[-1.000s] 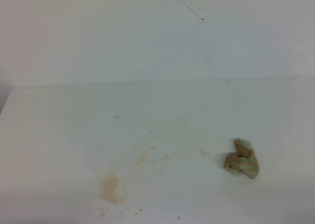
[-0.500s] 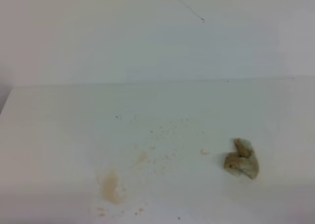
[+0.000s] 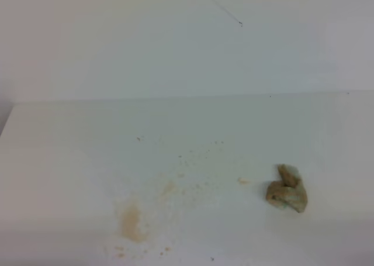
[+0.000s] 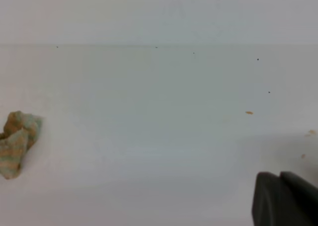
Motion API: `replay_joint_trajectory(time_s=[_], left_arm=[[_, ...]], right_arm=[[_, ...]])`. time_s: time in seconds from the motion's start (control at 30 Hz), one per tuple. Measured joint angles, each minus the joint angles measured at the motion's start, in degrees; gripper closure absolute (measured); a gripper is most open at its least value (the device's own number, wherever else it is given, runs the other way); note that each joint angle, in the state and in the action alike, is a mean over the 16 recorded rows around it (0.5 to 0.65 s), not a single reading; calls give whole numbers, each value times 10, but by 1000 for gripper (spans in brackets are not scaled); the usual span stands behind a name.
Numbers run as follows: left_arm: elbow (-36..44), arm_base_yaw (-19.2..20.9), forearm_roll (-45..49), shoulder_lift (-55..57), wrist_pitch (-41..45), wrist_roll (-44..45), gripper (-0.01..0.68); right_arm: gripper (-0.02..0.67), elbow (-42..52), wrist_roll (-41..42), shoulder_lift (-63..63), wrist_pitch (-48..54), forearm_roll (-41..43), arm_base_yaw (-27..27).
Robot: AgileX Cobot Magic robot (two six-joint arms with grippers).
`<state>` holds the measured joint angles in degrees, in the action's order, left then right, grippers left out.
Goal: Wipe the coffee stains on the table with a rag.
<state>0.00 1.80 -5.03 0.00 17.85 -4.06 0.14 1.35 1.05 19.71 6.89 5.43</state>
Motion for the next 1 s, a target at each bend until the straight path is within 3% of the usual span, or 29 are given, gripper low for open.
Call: replay_joint_trajectory(time_s=[1.0], left_arm=[[0, 0, 0, 0, 0, 0, 674]], right_arm=[[638, 0, 0, -1, 0, 1, 0]])
